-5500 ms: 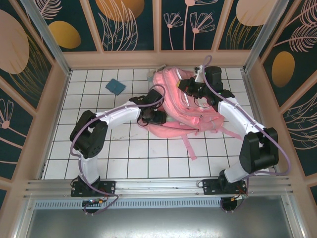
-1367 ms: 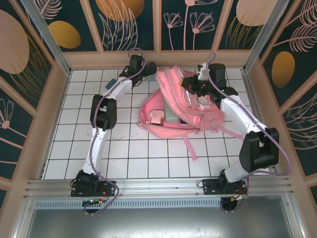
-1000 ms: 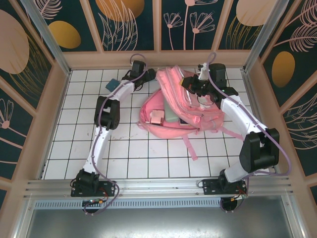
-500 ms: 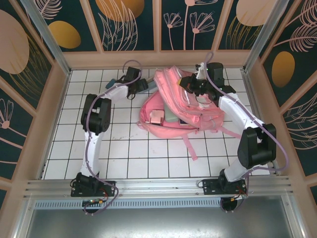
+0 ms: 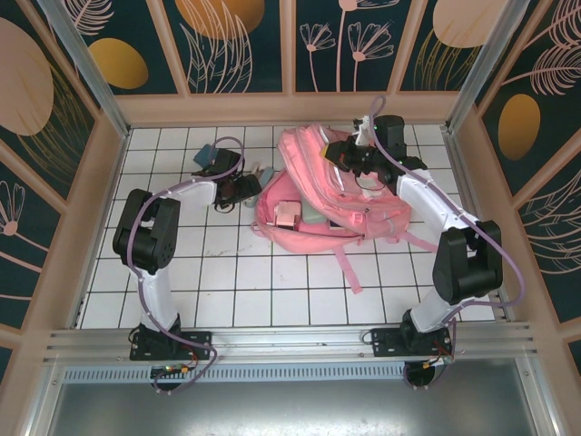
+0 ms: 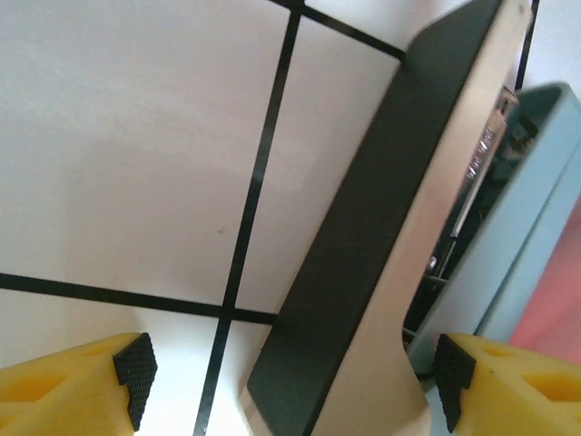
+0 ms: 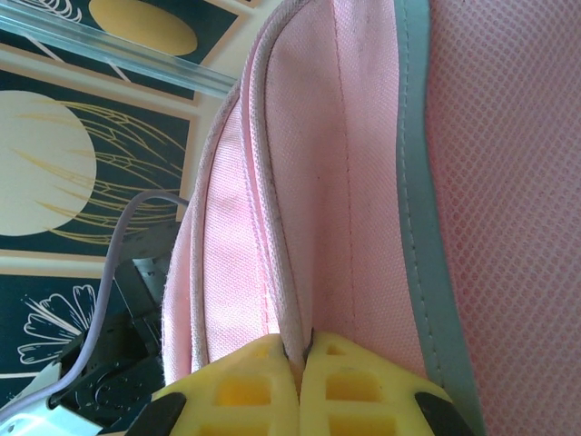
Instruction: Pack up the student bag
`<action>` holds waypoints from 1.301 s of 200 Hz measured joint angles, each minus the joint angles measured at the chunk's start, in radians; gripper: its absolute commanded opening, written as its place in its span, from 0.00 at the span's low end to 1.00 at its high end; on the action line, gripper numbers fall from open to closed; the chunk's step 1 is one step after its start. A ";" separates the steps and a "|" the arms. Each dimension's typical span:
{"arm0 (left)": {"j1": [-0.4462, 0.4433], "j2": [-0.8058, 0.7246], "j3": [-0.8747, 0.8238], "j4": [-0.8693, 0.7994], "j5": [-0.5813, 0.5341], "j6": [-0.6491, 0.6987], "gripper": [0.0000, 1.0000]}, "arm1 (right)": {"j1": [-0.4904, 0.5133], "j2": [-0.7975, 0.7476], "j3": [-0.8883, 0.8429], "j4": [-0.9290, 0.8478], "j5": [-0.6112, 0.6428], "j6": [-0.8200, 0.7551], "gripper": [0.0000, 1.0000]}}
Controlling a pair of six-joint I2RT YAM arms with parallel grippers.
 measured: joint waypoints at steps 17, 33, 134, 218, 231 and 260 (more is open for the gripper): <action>-0.002 0.001 0.039 -0.053 -0.003 0.050 0.79 | 0.001 0.000 0.000 0.003 0.000 0.000 0.00; -0.004 0.014 0.108 -0.100 -0.010 0.103 0.74 | 0.002 0.000 0.000 0.003 0.001 0.000 0.00; -0.005 0.218 0.391 -0.238 -0.077 0.316 0.36 | 0.003 -0.041 -0.035 0.005 0.034 0.000 0.00; -0.010 0.229 0.409 -0.255 -0.106 0.353 0.00 | 0.003 -0.043 -0.042 0.014 0.035 0.000 0.00; -0.010 0.227 0.409 -0.256 -0.109 0.352 0.00 | 0.003 -0.043 -0.042 0.014 0.035 0.000 0.00; -0.010 0.212 0.408 -0.288 -0.109 0.349 0.00 | 0.003 -0.043 -0.042 0.014 0.035 0.000 0.00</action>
